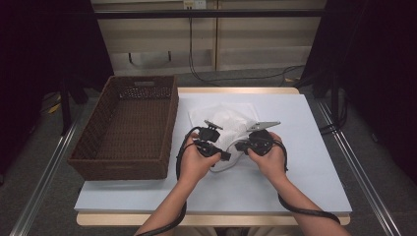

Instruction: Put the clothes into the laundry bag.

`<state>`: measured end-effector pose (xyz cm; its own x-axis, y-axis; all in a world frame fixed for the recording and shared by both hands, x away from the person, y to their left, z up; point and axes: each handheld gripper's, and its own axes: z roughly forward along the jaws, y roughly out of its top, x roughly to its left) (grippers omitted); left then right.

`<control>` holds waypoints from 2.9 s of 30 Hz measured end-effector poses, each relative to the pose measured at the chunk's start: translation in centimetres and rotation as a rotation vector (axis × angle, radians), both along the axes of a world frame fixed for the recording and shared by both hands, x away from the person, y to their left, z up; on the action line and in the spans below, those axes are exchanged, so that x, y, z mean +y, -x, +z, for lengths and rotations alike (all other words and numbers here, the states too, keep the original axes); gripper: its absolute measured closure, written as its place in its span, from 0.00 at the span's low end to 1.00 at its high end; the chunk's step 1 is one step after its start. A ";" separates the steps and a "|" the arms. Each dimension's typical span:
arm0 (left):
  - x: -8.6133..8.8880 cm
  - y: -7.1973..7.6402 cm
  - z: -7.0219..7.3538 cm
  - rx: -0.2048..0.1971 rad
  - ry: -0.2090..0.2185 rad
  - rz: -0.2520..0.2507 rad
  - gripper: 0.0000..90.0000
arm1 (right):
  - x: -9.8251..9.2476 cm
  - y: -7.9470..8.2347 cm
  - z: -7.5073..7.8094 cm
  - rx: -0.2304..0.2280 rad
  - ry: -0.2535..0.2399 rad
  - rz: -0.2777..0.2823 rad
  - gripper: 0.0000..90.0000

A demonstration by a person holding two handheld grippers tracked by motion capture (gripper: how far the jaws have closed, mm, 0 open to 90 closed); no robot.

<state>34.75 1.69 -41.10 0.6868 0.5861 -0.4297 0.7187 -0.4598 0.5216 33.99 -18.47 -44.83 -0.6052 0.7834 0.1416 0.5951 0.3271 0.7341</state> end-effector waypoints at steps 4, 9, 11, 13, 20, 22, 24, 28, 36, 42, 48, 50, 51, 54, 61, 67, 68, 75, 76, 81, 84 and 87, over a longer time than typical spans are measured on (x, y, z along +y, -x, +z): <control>-0.5 0.1 0.2 0.003 -0.008 -0.009 0.99 | -0.5 0.0 -1.0 0.020 0.007 -0.019 1.00; -0.8 0.4 0.0 0.007 -0.031 -0.045 0.99 | -0.6 -0.9 -1.3 0.013 -0.008 -0.044 1.00; -0.8 0.5 -0.1 0.008 -0.032 -0.045 0.99 | -0.6 -1.0 -1.3 0.010 -0.004 -0.047 1.00; -0.8 0.6 -0.2 0.013 -0.022 -0.041 0.99 | -0.5 -1.2 -1.4 0.008 -0.007 -0.051 1.00; -1.2 0.2 0.7 0.010 -0.010 -0.075 0.99 | -0.2 -2.2 -0.6 -0.034 -0.034 -0.082 1.00; -1.3 0.2 0.8 0.020 -0.005 -0.082 0.99 | -0.3 -2.4 -0.4 -0.040 -0.042 -0.091 1.00; -1.3 0.2 0.8 0.023 -0.007 -0.089 0.99 | -0.5 -2.7 -0.1 -0.040 -0.058 -0.106 1.00; -1.3 0.3 0.4 0.039 -0.001 -0.103 0.99 | -0.8 -3.0 0.6 -0.058 -0.065 -0.127 1.00; -1.3 -0.6 -0.2 0.051 -0.024 -0.078 0.99 | -0.9 -3.8 0.3 -0.057 -0.048 -0.149 1.00; -1.6 -1.3 -1.3 0.041 -0.063 -0.042 0.99 | -1.3 -4.3 -0.1 -0.043 -0.032 -0.143 1.00; -1.4 -1.4 -1.9 0.031 -0.098 -0.033 0.99 | -1.8 -3.3 -0.6 -0.022 -0.022 -0.106 1.00; -1.3 -1.5 -1.9 0.028 -0.103 -0.033 0.99 | -2.1 -2.8 -0.5 -0.013 -0.029 -0.097 0.98; -1.4 -1.5 -2.0 0.026 -0.105 -0.041 0.98 | -2.4 -2.1 -0.5 -0.012 -0.033 -0.096 0.97; -1.4 -1.4 -2.0 0.032 -0.111 -0.035 0.98 | -2.7 -1.6 -0.5 -0.009 -0.035 -0.087 0.95; -1.6 -1.3 -1.9 0.020 -0.111 -0.040 0.97 | -3.2 0.3 -0.3 -0.002 -0.036 -0.059 0.88; -1.5 -1.2 -1.5 0.005 -0.117 -0.025 0.97 | -2.7 1.3 -0.6 0.006 -0.024 -0.004 0.83; -1.5 -1.2 -1.4 0.003 -0.119 -0.029 0.97 | -2.6 1.5 -0.7 0.004 -0.025 0.014 0.82; -1.6 -0.9 -1.4 -0.006 -0.124 -0.029 0.96 | -2.2 2.4 -1.6 0.026 0.025 0.010 0.77; -1.6 -0.9 -1.4 -0.005 -0.129 -0.032 0.96 | -2.3 2.4 -1.7 0.040 0.026 0.002 0.75; -1.6 -0.9 -1.3 -0.010 -0.141 -0.040 0.96 | -2.4 1.9 -2.4 0.046 0.030 -0.022 0.72; -1.7 -0.8 -1.2 -0.009 -0.133 -0.036 0.97 | -1.9 1.6 -2.6 0.059 0.060 -0.034 0.74; -1.7 -0.8 -1.2 -0.008 -0.127 -0.034 0.97 | -1.7 1.5 -2.9 0.065 0.092 -0.049 0.79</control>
